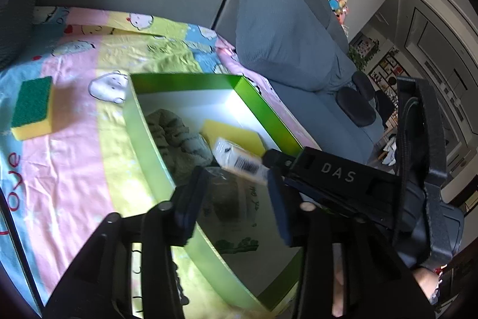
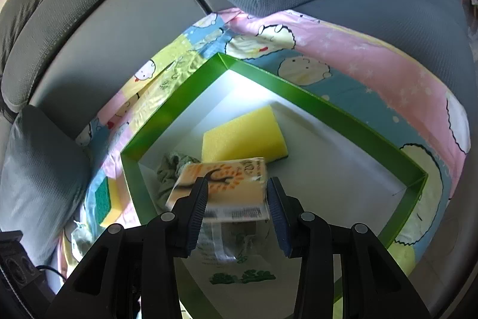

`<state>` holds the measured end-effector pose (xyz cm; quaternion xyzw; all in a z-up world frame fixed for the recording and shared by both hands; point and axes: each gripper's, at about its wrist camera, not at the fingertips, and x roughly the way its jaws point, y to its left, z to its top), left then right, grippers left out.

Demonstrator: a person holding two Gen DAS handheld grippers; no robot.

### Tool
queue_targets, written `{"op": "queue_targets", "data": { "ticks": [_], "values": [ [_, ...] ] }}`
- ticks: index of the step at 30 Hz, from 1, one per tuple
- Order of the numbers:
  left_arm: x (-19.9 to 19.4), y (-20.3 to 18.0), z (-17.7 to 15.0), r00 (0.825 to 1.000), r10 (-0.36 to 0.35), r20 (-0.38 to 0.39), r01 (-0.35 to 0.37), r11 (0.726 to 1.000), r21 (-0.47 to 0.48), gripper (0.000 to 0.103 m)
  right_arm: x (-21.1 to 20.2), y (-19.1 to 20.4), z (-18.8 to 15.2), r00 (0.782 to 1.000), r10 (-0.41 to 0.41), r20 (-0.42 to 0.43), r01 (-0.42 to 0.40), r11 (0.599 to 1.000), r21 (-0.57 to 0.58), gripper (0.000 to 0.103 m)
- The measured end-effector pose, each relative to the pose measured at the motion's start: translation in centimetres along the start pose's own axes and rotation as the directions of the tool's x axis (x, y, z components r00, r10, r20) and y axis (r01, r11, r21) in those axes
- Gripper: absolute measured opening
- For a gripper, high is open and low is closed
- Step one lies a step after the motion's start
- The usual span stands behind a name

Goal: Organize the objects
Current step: 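Lower the tissue pack into the box and open the right gripper, then withdraw the right gripper from the box toward the clear green-printed snack bag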

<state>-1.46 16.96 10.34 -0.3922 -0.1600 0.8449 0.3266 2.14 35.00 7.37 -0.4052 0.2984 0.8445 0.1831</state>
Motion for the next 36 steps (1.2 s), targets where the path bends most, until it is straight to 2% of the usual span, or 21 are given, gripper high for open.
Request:
{"op": "queue_targets", "data": {
  "ticks": [2, 3, 4, 9, 10, 13, 14, 17, 20, 23, 26, 28, 30, 34, 36],
  "values": [
    [-0.6, 0.5, 0.0, 1.000, 0.022, 0.011, -0.022, 1.000, -0.007, 0.047, -0.3, 0.1, 0.0, 1.000, 0.000, 0.012, 0.000, 1.000, 0.000, 0.043],
    [-0.8, 0.7, 0.1, 0.999, 0.030, 0.014, -0.030, 0.999, -0.011, 0.048, -0.4, 0.2, 0.0, 1.000, 0.002, 0.018, -0.002, 1.000, -0.001, 0.047],
    [-1.2, 0.9, 0.2, 0.999, 0.040, 0.019, -0.040, 0.999, -0.016, 0.052, -0.6, 0.3, 0.0, 1.000, 0.006, 0.026, -0.006, 1.000, -0.005, 0.051],
    [-3.5, 2.0, 0.8, 0.989, 0.116, 0.095, -0.113, 0.993, -0.029, 0.064, -1.1, 1.5, -0.1, 0.999, 0.028, 0.044, -0.026, 0.999, -0.044, 0.054],
    [-4.0, 2.4, 0.9, 0.984, 0.141, 0.108, -0.138, 0.990, -0.037, 0.069, -1.2, 1.7, -0.2, 0.998, 0.031, 0.048, -0.029, 0.998, -0.051, 0.057],
    [-5.1, 3.6, 1.1, 0.959, 0.244, 0.146, -0.238, 0.970, -0.054, 0.077, -1.5, 2.3, -0.4, 0.997, 0.044, 0.065, -0.040, 0.997, -0.067, 0.067],
    [-5.4, 4.2, 1.1, 0.941, 0.301, 0.152, -0.295, 0.953, -0.061, 0.077, -1.5, 2.5, -0.4, 0.997, 0.048, 0.066, -0.043, 0.997, -0.071, 0.068],
    [-5.9, 5.7, 1.4, 0.909, 0.394, 0.137, -0.385, 0.919, -0.091, 0.077, -1.7, 3.1, -0.6, 0.996, 0.063, 0.069, -0.057, 0.994, -0.090, 0.071],
    [-6.4, 7.2, 1.5, 0.881, 0.458, 0.123, -0.443, 0.887, -0.130, 0.083, -1.7, 3.9, -0.9, 0.995, 0.068, 0.068, -0.060, 0.992, -0.109, 0.071],
    [-7.3, 8.5, 1.5, 0.854, 0.508, 0.115, -0.488, 0.857, -0.162, 0.084, -1.6, 4.7, -1.1, 0.996, 0.068, 0.065, -0.060, 0.990, -0.128, 0.072],
    [-8.3, 9.2, 1.3, 0.847, 0.519, 0.117, -0.493, 0.849, -0.191, 0.085, -1.7, 5.5, -1.4, 0.994, 0.089, 0.063, -0.078, 0.985, -0.151, 0.074],
    [-9.3, 10.0, 1.0, 0.846, 0.517, 0.128, -0.486, 0.848, -0.212, 0.088, -1.8, 6.1, -1.7, 0.992, 0.104, 0.073, -0.091, 0.982, -0.162, 0.087],
    [-9.9, 10.6, 0.6, 0.843, 0.523, 0.128, -0.488, 0.842, -0.231, 0.088, -1.8, 6.9, -1.9, 0.989, 0.123, 0.081, -0.106, 0.977, -0.188, 0.090],
    [-11.3, 12.5, -0.6, 0.822, 0.563, 0.086, -0.515, 0.799, -0.310, 0.088, -1.0, 8.6, -2.6, 0.987, 0.155, 0.037, -0.143, 0.964, -0.225, 0.092],
    [-12.4, 13.0, -1.2, 0.800, 0.593, 0.092, -0.531, 0.772, -0.350, 0.088, -0.7, 9.7, -3.3, 0.976, 0.216, -0.010, -0.211, 0.944, -0.252, 0.092]
  ]
}}
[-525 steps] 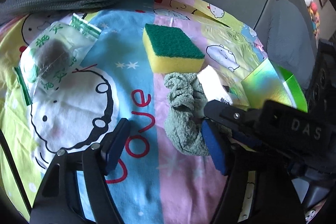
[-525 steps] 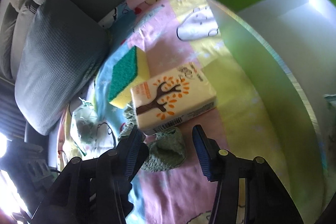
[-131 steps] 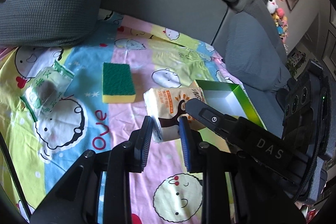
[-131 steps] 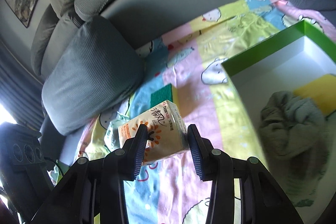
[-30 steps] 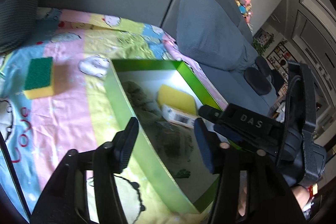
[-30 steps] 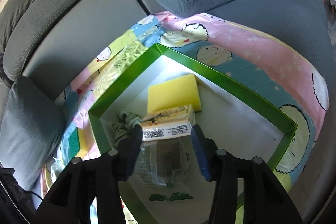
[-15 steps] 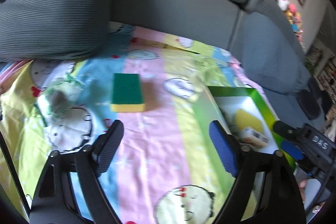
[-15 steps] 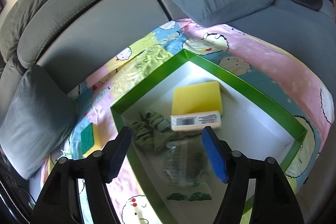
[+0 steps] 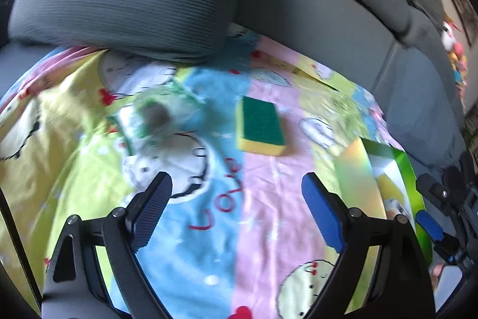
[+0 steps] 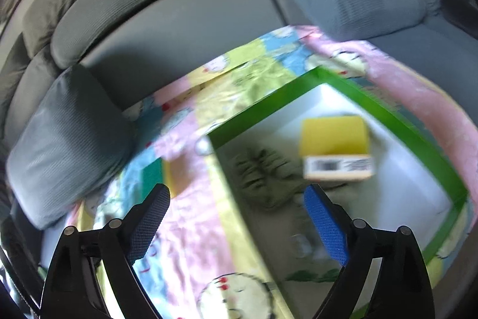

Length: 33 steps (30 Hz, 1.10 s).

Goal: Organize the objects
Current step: 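Withdraw the right gripper from the box toward the clear green-printed snack bag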

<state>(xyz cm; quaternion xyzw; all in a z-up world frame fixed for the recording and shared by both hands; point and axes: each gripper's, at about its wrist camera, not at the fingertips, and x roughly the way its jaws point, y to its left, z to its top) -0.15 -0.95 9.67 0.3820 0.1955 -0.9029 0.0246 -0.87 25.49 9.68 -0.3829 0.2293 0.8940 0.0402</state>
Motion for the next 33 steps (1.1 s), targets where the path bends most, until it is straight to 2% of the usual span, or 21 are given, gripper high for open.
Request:
{"op": "queue_targets", "data": {
  "ticks": [2, 4, 7, 9, 11, 15, 17, 19, 22, 28, 33],
  "values": [
    [-0.7, 0.8, -0.3, 1.000, 0.010, 0.012, -0.009, 0.999, -0.035, 0.089, 0.5, 1.0, -0.4, 0.998, 0.058, -0.024, -0.059, 0.998, -0.024, 0.092],
    [-0.7, 1.4, -0.3, 1.000, 0.024, 0.010, -0.023, 0.999, -0.049, 0.099, 1.0, 2.0, -0.8, 0.995, 0.092, -0.040, -0.093, 0.995, -0.034, 0.092],
    [-0.3, 2.5, 0.1, 0.997, 0.078, 0.017, -0.077, 0.996, -0.055, 0.099, 2.0, 3.7, -1.7, 0.986, 0.141, -0.089, -0.145, 0.989, -0.039, 0.092],
    [0.1, 3.7, 0.4, 0.989, 0.150, 0.011, -0.148, 0.985, -0.088, 0.099, 2.5, 4.7, -2.3, 0.976, 0.175, -0.127, -0.183, 0.982, -0.052, 0.092],
    [0.2, 4.9, 0.5, 0.985, 0.172, -0.001, -0.170, 0.977, -0.127, 0.099, 3.0, 5.8, -3.0, 0.965, 0.204, -0.167, -0.220, 0.972, -0.086, 0.092],
    [0.2, 7.6, 0.6, 0.991, 0.131, -0.025, -0.133, 0.963, -0.235, 0.099, 4.0, 7.3, -3.6, 0.953, 0.231, -0.198, -0.251, 0.965, -0.081, 0.092],
    [0.2, 8.4, 0.7, 0.992, 0.119, -0.032, -0.123, 0.955, -0.269, 0.099, 4.9, 8.1, -3.7, 0.940, 0.248, -0.236, -0.272, 0.959, -0.077, 0.092],
    [0.1, 9.1, 0.7, 0.992, 0.119, -0.036, -0.125, 0.946, -0.298, 0.099, 5.5, 8.8, -3.6, 0.936, 0.240, -0.257, -0.269, 0.959, -0.086, 0.092],
    [-0.2, 10.0, 0.8, 0.990, 0.134, -0.037, -0.138, 0.930, -0.340, 0.099, 6.1, 10.0, -3.2, 0.944, 0.206, -0.257, -0.241, 0.964, -0.113, 0.092],
    [-0.5, 11.5, 0.8, 0.991, 0.129, -0.035, -0.132, 0.902, -0.410, 0.099, 9.0, 13.5, -2.9, 0.914, 0.229, -0.335, -0.277, 0.955, -0.103, 0.092],
    [-0.3, 12.9, 0.7, 0.979, 0.190, -0.069, -0.201, 0.878, -0.434, 0.099, 12.1, 17.0, -3.4, 0.898, 0.200, -0.391, -0.274, 0.951, -0.143, 0.092]
  ]
}}
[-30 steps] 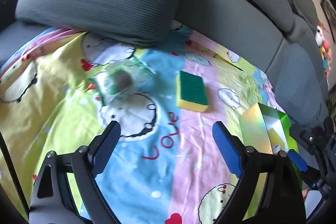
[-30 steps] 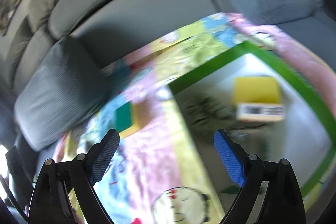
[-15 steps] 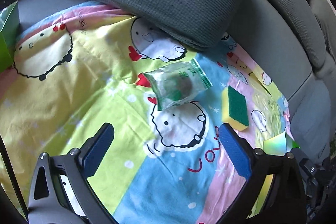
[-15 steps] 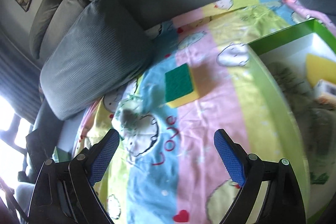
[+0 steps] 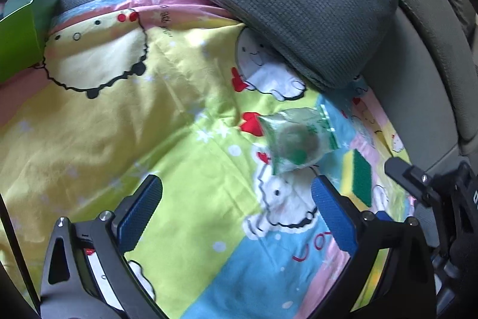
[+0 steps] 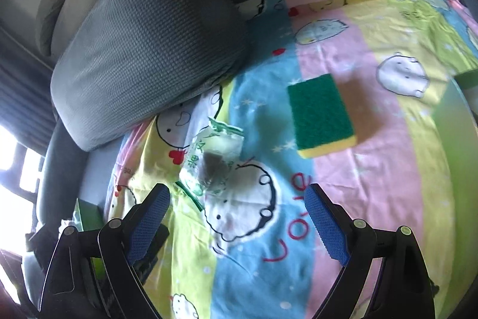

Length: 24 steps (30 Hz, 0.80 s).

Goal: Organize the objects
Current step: 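Withdraw the right gripper from the box toward the clear green-printed snack bag, then lower the right gripper onto the green-printed snack bag and close on it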

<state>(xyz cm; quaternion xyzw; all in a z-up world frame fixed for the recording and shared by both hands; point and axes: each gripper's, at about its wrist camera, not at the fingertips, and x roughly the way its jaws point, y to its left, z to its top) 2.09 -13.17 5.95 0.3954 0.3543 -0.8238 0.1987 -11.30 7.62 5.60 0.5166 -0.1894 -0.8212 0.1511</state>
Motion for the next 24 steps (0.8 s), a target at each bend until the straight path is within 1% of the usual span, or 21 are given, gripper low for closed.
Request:
{"op": "queue_targets", "data": {
  "ticks": [1, 4, 6, 8, 10, 13, 15, 18, 21, 23, 24],
  "values": [
    [0.1, 0.3, 0.1, 0.999, 0.032, 0.000, -0.032, 0.999, -0.002, 0.099, 0.6, 0.2, 0.2, 1.000, -0.006, -0.009, 0.006, 1.000, -0.006, 0.092],
    [0.4, 1.2, 0.4, 0.995, 0.096, 0.004, -0.096, 0.995, -0.011, 0.099, 2.2, 0.0, 0.5, 1.000, -0.012, -0.019, 0.013, 1.000, 0.022, 0.092],
    [0.6, 1.6, 0.5, 0.994, 0.111, 0.004, -0.111, 0.994, -0.023, 0.099, 3.4, -0.2, 0.6, 0.999, -0.012, -0.034, 0.014, 0.999, 0.047, 0.092],
    [0.9, 2.0, 0.6, 0.995, 0.103, -0.013, -0.104, 0.994, -0.042, 0.099, 4.8, -0.1, 0.6, 0.998, -0.022, -0.052, 0.024, 0.999, 0.046, 0.092],
    [1.0, 2.3, 0.6, 0.996, 0.081, -0.028, -0.083, 0.995, -0.059, 0.099, 6.0, 0.2, 0.8, 0.997, -0.035, -0.065, 0.038, 0.998, 0.049, 0.092],
    [0.8, 2.7, 0.7, 0.998, 0.055, -0.034, -0.058, 0.995, -0.084, 0.099, 7.4, 1.1, 1.0, 0.997, 0.005, -0.074, -0.001, 0.999, 0.052, 0.092],
    [0.6, 3.0, 0.7, 0.998, 0.062, -0.026, -0.064, 0.993, -0.097, 0.099, 8.5, 1.8, 1.1, 0.996, 0.015, -0.094, -0.011, 0.999, 0.043, 0.092],
    [0.5, 3.4, 1.0, 0.996, 0.084, -0.015, -0.086, 0.989, -0.117, 0.099, 10.0, 2.7, 1.1, 0.995, -0.045, -0.092, 0.047, 0.999, 0.021, 0.092],
    [0.6, 3.7, 1.2, 0.996, 0.084, -0.023, -0.086, 0.988, -0.125, 0.099, 11.2, 3.2, 0.8, 0.993, -0.083, -0.086, 0.081, 0.996, -0.027, 0.092],
    [0.7, 3.6, 1.1, 0.996, 0.083, -0.030, -0.086, 0.989, -0.124, 0.099, 11.1, 3.4, 0.4, 0.993, -0.107, -0.040, 0.105, 0.993, -0.054, 0.086],
    [0.7, 3.5, 1.1, 0.996, 0.083, -0.031, -0.086, 0.989, -0.123, 0.099, 11.0, 3.4, 0.5, 0.995, -0.097, -0.036, 0.095, 0.994, -0.059, 0.079]
  ]
}}
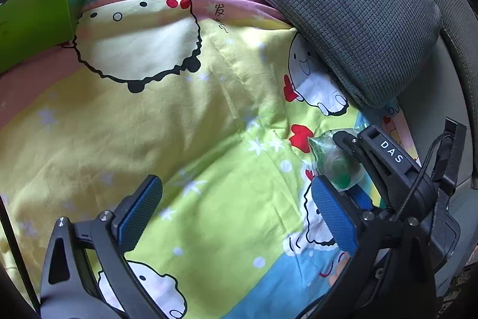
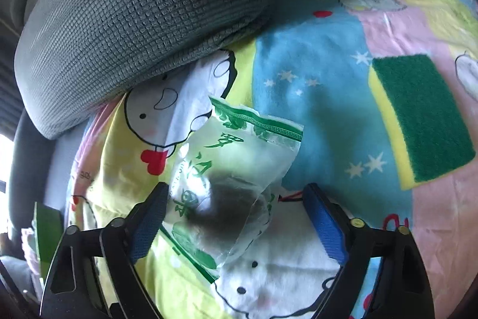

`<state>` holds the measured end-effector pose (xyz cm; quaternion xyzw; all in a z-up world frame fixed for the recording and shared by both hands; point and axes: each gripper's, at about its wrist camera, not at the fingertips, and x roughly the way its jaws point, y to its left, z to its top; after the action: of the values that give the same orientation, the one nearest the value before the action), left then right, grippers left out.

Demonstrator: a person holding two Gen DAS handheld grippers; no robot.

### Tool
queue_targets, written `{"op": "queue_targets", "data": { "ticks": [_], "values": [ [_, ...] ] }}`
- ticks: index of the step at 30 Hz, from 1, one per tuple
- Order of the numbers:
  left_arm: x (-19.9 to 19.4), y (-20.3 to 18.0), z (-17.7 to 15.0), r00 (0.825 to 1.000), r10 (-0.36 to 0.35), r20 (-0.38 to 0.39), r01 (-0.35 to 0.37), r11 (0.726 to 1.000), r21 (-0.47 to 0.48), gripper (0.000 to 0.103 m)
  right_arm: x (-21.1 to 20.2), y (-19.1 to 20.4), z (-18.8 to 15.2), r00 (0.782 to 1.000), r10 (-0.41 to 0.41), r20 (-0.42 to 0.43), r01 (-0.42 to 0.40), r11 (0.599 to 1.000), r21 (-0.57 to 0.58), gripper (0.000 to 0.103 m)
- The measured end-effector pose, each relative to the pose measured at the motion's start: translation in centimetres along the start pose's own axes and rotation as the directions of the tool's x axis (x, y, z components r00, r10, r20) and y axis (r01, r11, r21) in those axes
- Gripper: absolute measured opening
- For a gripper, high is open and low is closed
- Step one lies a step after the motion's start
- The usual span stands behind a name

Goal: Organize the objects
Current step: 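Lower the right gripper onto the green-printed snack bag and close on it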

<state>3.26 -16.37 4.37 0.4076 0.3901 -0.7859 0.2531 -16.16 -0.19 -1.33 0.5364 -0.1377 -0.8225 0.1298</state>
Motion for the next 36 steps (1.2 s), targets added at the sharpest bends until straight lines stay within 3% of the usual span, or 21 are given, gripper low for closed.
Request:
{"op": "queue_targets", "data": {
  "ticks": [1, 4, 9, 14, 20, 23, 27, 31, 36],
  "values": [
    [0.0, -0.1, 0.0, 1.000, 0.000, -0.001, 0.000, 1.000, 0.003, 0.099, -0.1, -0.1, 0.0, 0.999, 0.043, -0.011, -0.043, 0.999, 0.000, 0.067],
    [-0.1, -0.5, -0.1, 1.000, -0.002, 0.002, 0.002, 1.000, 0.022, 0.099, -0.6, -1.1, -0.1, 0.996, 0.088, -0.031, -0.086, 0.995, 0.046, 0.058],
    [-0.6, -1.4, -0.6, 0.999, -0.036, 0.001, 0.036, 0.998, 0.052, 0.099, -3.3, -3.0, -1.7, 0.997, 0.068, -0.038, -0.066, 0.996, 0.056, 0.056],
    [-0.7, -3.3, -1.7, 0.991, -0.125, -0.053, 0.129, 0.986, 0.101, 0.099, -7.6, -5.5, -3.9, 0.998, -0.026, -0.057, 0.027, 0.999, 0.020, 0.056],
    [-0.8, -5.5, -3.2, 0.991, -0.117, -0.071, 0.129, 0.972, 0.197, 0.099, -12.2, -9.4, -7.2, 0.994, -0.097, -0.049, 0.098, 0.995, 0.011, 0.056],
    [-0.9, -6.3, -4.0, 0.987, -0.136, -0.086, 0.153, 0.962, 0.226, 0.099, -13.0, -11.3, -8.1, 0.995, -0.092, -0.040, 0.094, 0.994, 0.048, 0.056],
    [-0.3, -7.5, -4.9, 0.979, -0.161, -0.128, 0.191, 0.944, 0.268, 0.099, -12.8, -13.0, -7.7, 0.999, -0.023, -0.039, 0.028, 0.994, 0.110, 0.057],
    [0.5, -8.5, -5.9, 0.965, -0.183, -0.190, 0.234, 0.924, 0.301, 0.099, -12.9, -13.5, -7.4, 0.995, -0.097, -0.034, 0.100, 0.987, 0.122, 0.066],
    [0.7, -9.9, -7.0, 0.936, -0.240, -0.258, 0.320, 0.886, 0.336, 0.099, -15.0, -14.3, -7.3, 0.995, -0.089, 0.036, 0.083, 0.986, 0.145, 0.072]
  ]
}}
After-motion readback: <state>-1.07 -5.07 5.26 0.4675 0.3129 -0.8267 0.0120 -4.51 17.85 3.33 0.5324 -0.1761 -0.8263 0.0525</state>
